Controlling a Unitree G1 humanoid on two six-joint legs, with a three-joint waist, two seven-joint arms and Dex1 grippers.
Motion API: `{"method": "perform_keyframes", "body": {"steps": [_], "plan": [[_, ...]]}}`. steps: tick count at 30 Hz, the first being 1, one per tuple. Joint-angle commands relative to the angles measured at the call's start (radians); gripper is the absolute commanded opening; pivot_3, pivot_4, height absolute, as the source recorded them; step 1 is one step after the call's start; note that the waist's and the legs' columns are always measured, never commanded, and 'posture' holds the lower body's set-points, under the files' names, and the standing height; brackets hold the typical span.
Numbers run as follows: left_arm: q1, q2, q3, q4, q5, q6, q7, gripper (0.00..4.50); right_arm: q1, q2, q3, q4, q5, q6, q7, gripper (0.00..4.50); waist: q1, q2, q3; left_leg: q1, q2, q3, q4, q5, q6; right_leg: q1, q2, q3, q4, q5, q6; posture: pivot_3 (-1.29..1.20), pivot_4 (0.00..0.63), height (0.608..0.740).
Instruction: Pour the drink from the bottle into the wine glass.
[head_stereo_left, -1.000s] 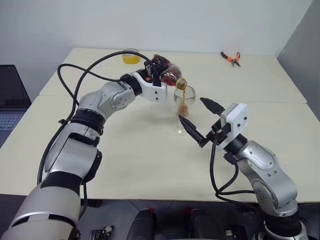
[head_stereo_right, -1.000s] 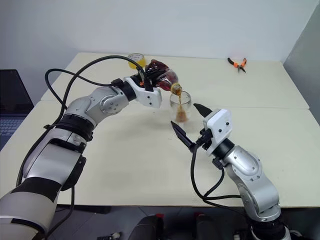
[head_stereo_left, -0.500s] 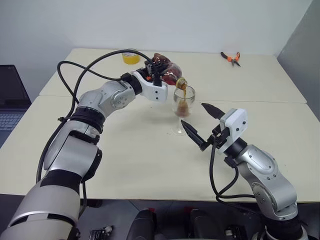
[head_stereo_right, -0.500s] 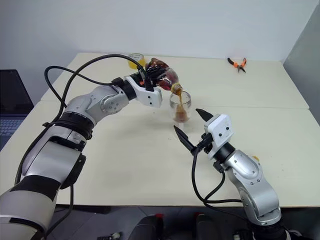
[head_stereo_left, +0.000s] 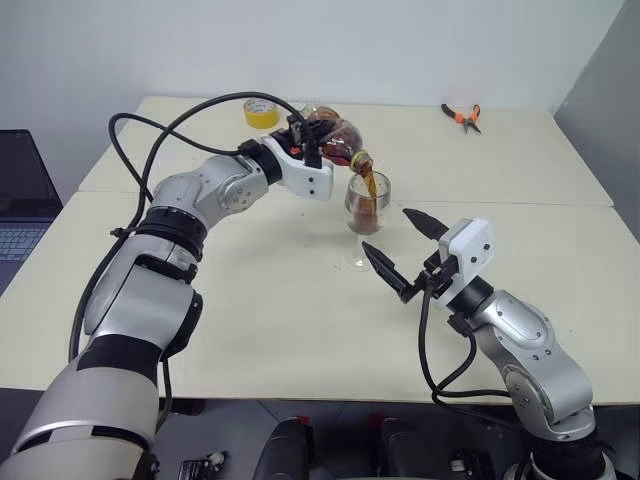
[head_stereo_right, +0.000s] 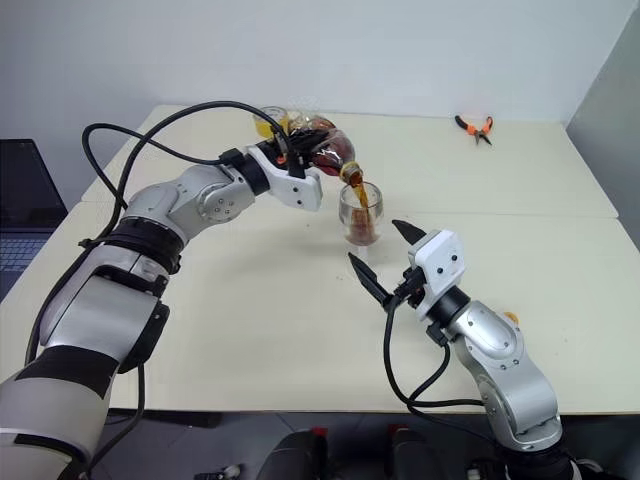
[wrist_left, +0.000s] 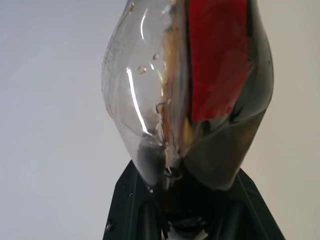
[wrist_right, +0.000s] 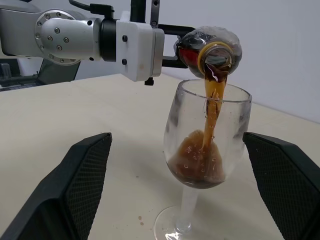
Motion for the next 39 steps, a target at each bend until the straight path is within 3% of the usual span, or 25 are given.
{"method": "perform_keyframes", "body": {"steps": [1, 25, 39], "plan": [[-0.053, 0.018, 0.005, -0.018, -0.003, -0.007, 0.026, 0.61, 0.002, 0.001, -0.001, -0.024, -0.001, -0.017, 0.006, 4.50, 0.000, 0.000, 0.000, 0.000, 0.000, 0.000, 0.000, 0.000, 0.000, 0.000, 0.000, 0.000, 0.000, 0.000, 0.000, 0.00, 0.150, 0.740], [-0.051, 0.023, 0.008, -0.026, -0.022, -0.005, 0.009, 0.56, 0.008, 0.003, 0.005, -0.026, 0.001, -0.017, 0.008, 4.50, 0.000, 0.000, 0.000, 0.000, 0.000, 0.000, 0.001, 0.000, 0.000, 0.000, 0.000, 0.000, 0.000, 0.000, 0.000, 0.00, 0.150, 0.740], [0.034, 0.001, 0.088, -0.104, -0.201, 0.007, -0.137, 0.56, 0.001, 0.001, 0.010, -0.019, 0.004, -0.022, 0.021, 4.50, 0.000, 0.000, 0.000, 0.000, 0.000, 0.000, 0.002, 0.000, 0.000, 0.000, 0.000, 0.000, 0.001, 0.000, 0.000, 0.00, 0.150, 0.740]]}}
